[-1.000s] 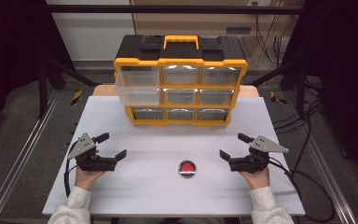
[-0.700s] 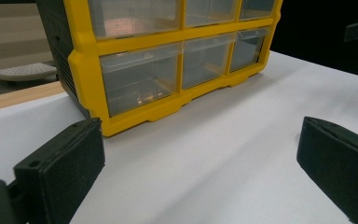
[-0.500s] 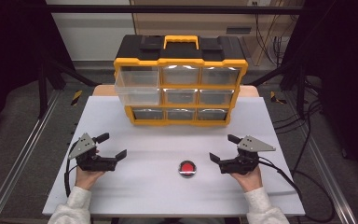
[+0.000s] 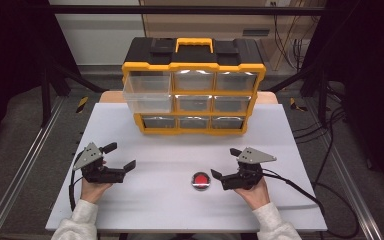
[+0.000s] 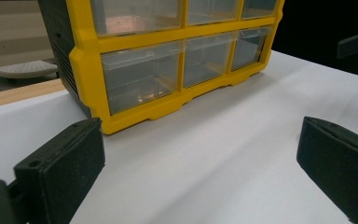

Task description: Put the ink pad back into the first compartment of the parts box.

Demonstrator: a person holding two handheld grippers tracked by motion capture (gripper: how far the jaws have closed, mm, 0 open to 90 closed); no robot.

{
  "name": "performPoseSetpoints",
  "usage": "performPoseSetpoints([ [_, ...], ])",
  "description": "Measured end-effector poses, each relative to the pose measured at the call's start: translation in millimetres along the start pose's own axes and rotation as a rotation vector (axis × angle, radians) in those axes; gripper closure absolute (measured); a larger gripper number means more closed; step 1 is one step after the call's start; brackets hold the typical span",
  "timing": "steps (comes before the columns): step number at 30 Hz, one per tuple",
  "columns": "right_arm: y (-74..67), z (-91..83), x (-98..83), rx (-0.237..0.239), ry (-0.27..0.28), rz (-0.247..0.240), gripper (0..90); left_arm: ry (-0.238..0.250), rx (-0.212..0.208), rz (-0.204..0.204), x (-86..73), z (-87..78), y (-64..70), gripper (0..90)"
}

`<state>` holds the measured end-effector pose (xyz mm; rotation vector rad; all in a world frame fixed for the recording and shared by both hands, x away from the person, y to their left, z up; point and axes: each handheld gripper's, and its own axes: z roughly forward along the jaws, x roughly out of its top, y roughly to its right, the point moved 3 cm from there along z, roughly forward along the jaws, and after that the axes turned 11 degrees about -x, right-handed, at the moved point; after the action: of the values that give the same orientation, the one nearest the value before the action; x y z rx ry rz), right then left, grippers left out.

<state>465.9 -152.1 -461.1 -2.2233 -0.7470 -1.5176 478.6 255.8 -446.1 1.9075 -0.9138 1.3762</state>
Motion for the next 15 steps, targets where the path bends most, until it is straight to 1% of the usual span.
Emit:
performPoseSetpoints([
  [3, -3.0, 2.4, -0.4, 0.005, -0.010, -0.009, 0.9, 0.000, 0.000, -0.001, -0.1, 0.1, -0.1, 0.7],
  [4, -6.2, 4.9, -0.7, 0.006, -0.024, -0.020, 1.0, -0.001, 0.000, -0.001, -0.3, 0.1, -0.2, 0.6],
  [11, -16.6, 13.2, -2.7, 0.018, -0.050, -0.027, 0.9, 0.001, 0.000, -0.004, -0.3, -0.3, -0.5, 0.7],
  [15, -23.6, 20.4, -5.0, 0.027, -0.079, -0.044, 0.9, -0.002, 0.000, -0.004, -0.6, -0.1, -0.7, 0.6],
])
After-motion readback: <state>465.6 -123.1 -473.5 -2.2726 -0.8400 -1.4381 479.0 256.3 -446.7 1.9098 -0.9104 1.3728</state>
